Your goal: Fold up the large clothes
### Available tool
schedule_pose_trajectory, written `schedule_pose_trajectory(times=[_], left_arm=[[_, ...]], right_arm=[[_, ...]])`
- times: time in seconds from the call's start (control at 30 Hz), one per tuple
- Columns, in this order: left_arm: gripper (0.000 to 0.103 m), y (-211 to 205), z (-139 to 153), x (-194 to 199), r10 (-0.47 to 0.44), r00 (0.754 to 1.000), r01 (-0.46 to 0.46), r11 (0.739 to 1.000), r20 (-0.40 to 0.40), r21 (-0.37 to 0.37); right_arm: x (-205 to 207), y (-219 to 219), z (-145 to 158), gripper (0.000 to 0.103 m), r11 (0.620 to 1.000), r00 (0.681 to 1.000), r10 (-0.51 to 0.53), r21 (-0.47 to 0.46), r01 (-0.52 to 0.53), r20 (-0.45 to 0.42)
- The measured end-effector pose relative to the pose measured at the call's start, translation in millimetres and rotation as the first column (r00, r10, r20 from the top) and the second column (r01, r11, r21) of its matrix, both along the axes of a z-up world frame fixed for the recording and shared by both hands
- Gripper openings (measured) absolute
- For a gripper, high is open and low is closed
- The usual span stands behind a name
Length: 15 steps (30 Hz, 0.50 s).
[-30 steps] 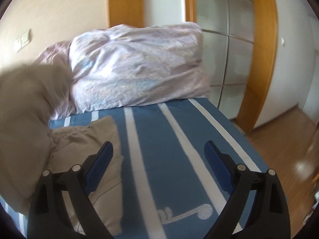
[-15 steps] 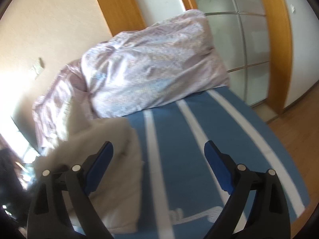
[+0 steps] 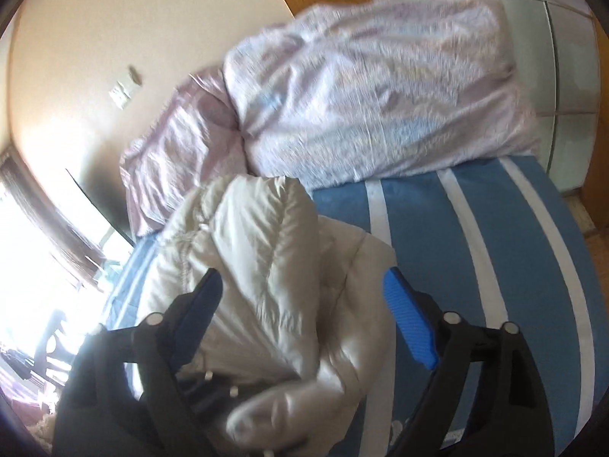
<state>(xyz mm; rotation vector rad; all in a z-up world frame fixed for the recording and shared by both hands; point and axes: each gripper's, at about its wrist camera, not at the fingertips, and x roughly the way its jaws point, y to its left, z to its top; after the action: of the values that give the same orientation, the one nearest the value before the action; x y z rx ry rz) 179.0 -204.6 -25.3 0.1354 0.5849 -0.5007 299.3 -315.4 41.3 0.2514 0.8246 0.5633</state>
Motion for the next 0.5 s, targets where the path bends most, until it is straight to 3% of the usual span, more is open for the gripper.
schedule_pose_trajectory(times=[0.17, 0.2, 0.23, 0.33, 0.5], left_arm=[[0.030, -10.8, -11.5, 1.9, -0.024, 1.000, 0.023, 0.998, 0.002, 0.065], [0.030, -13.3, -13.6, 1.6, -0.027, 1.000, 0.027, 0.996, 0.004, 0.080], [0.030, -15.4, -14.5, 2.5, -0.027, 1.000, 0.026, 0.995, 0.008, 0.092], [0.030, -19.7, -14.3, -4.4, -0.019, 0.999, 0.011, 0.988, 0.049, 0.153], [0.040, 2.5, 14.5, -38.3, -0.054, 0.997, 0.046, 0.988, 0.052, 0.148]], right_arm=[[29.7, 10.2, -24.7, 0.078, 0.997, 0.991, 0.054, 0.060, -0.047, -0.122], [34.1, 12.7, -30.6, 0.070, 0.997, 0.988, 0.060, 0.066, -0.051, -0.144], [36.6, 15.5, -36.1, 0.052, 0.994, 0.983, 0.081, 0.082, -0.068, -0.164], [39.4, 17.8, -46.8, 0.027, 0.989, 0.979, 0.093, 0.126, -0.071, -0.179], [40.8, 15.5, -51.4, 0.018, 0.994, 0.984, 0.049, 0.108, -0.031, -0.171]])
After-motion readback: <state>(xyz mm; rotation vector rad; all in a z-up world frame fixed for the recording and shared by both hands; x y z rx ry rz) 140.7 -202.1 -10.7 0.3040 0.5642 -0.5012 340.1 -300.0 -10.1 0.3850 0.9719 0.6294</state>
